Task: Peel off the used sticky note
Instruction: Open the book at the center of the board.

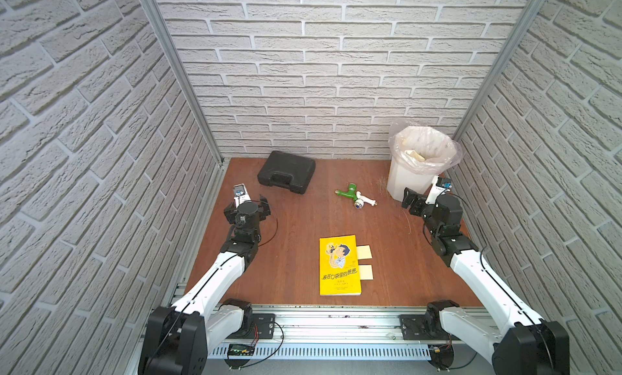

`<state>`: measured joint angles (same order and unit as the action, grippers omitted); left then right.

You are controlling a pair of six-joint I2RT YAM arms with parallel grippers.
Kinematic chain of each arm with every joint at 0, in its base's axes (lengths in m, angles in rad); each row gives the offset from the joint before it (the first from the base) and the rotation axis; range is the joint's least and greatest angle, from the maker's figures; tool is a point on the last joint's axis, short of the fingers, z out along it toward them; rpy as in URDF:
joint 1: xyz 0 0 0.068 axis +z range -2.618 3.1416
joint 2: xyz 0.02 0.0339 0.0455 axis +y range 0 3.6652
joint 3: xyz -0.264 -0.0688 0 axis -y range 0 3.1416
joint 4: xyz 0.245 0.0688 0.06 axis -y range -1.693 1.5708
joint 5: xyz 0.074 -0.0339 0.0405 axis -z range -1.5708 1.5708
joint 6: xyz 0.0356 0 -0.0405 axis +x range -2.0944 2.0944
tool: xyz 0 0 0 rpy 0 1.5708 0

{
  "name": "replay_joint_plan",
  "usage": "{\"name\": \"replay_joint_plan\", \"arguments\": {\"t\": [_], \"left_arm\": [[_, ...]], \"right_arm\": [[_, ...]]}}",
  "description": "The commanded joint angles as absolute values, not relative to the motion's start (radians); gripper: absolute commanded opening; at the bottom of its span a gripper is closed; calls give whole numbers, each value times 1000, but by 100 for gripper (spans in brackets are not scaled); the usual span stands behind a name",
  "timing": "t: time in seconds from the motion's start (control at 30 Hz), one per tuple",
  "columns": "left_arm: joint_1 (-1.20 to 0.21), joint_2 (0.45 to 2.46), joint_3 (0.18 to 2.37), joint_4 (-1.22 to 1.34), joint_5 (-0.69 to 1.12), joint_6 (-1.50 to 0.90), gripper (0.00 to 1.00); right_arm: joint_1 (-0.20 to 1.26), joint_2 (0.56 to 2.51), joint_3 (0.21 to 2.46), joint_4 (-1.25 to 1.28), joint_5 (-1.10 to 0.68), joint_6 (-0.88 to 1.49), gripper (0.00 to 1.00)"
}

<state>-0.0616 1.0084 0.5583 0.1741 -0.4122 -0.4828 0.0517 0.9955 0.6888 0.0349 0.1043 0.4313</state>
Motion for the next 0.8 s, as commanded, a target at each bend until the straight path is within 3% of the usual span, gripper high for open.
{"name": "replay_joint_plan", "arguments": {"t": [0.0, 0.17, 0.47, 0.77], "left_arm": [[-2, 984, 580, -147, -178, -765, 98], [-27, 976, 603, -245, 77, -786, 98], [-256, 981, 590, -366, 144, -787, 98], [-422, 1027, 576, -358, 188, -760, 98]], "right_arm": [[48, 949, 636, -147, -134, 629, 99], [85, 929, 603, -233, -259, 687, 95], [310, 952, 555, -206, -334, 795, 94], [484, 1119, 562, -79, -340, 869, 94]]}}
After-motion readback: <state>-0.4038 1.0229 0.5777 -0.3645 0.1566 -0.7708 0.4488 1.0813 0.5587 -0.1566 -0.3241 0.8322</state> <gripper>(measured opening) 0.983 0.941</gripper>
